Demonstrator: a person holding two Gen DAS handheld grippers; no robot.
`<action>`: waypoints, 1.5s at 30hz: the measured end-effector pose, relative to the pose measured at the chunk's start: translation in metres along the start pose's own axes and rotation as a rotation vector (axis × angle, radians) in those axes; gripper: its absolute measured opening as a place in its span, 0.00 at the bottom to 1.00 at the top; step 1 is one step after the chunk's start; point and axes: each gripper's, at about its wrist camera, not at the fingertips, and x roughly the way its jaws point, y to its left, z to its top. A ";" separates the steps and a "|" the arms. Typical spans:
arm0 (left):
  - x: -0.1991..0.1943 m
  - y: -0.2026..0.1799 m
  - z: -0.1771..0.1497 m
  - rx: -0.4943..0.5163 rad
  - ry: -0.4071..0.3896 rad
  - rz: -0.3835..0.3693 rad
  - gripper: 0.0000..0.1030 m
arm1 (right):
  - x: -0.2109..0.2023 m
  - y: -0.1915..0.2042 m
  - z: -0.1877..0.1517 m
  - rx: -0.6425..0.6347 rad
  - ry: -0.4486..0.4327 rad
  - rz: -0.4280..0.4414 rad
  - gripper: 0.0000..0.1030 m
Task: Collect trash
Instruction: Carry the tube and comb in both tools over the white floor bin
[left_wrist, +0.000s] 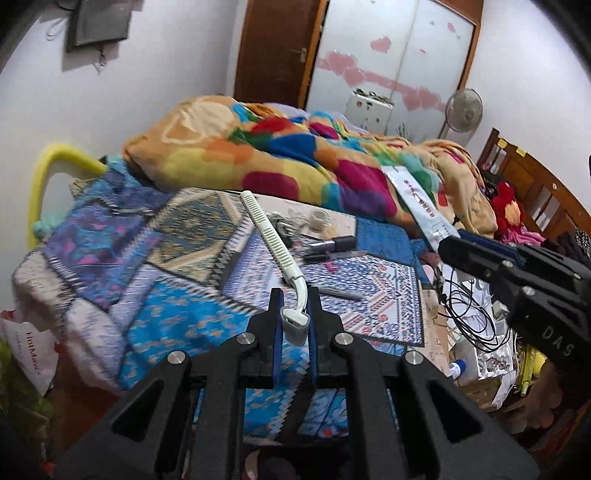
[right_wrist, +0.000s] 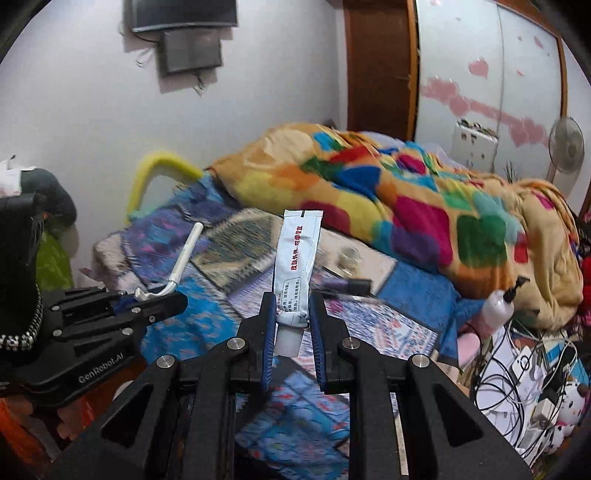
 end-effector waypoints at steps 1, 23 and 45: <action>-0.009 0.005 -0.002 -0.004 -0.007 0.008 0.10 | -0.004 0.007 0.002 -0.005 -0.006 0.009 0.16; -0.158 0.192 -0.120 -0.256 0.012 0.280 0.10 | 0.001 0.221 -0.022 -0.218 0.089 0.293 0.16; -0.047 0.297 -0.266 -0.455 0.447 0.319 0.10 | 0.167 0.325 -0.136 -0.338 0.637 0.386 0.16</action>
